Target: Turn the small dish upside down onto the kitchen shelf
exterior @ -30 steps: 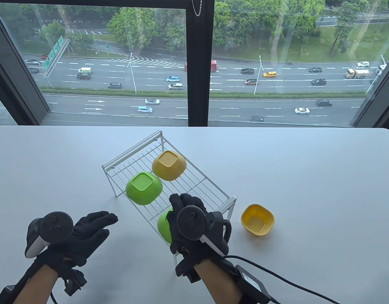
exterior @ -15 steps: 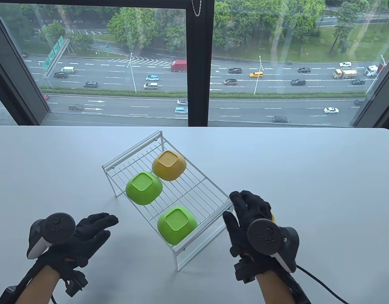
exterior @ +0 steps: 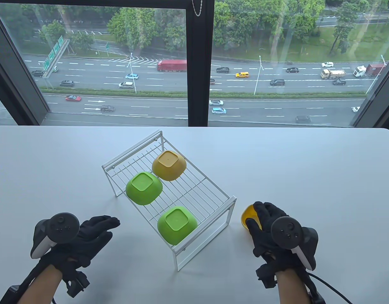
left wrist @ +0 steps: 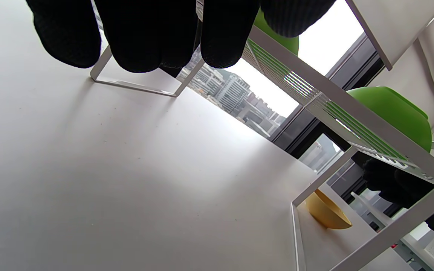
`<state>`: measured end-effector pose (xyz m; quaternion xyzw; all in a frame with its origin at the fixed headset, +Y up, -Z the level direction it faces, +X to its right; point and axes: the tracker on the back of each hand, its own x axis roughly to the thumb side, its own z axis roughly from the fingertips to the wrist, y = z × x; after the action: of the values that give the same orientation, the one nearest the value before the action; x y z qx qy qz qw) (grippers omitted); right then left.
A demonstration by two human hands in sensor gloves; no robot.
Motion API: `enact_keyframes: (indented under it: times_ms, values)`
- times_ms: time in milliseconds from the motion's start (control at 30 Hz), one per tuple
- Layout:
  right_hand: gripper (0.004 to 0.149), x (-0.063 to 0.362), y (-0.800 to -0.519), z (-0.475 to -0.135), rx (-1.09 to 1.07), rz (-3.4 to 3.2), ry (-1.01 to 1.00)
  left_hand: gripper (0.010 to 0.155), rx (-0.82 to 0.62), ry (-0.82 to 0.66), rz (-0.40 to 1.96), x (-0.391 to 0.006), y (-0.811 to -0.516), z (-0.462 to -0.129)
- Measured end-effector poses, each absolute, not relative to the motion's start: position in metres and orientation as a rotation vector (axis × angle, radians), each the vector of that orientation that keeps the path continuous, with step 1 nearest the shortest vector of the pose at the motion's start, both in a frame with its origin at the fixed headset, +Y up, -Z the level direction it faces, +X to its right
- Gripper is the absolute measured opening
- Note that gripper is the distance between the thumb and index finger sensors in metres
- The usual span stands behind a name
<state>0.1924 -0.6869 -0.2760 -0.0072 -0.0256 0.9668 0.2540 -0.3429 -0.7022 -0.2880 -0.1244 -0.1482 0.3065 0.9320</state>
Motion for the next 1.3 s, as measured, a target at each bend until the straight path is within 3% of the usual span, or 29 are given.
enact_keyframes:
  times_ms: [800, 1300]
  values:
    - [0.063, 0.19, -0.736, -0.298, -0.074, 2.905, 0.223, 0.065, -0.278, -0.31, 0.627, -0.342, -0.705, -0.289]
    - [0.053, 0.169, -0.755, -0.307, -0.067, 3.148, 0.267, 0.065, -0.267, -0.29, 0.654, -0.344, -0.704, -0.29]
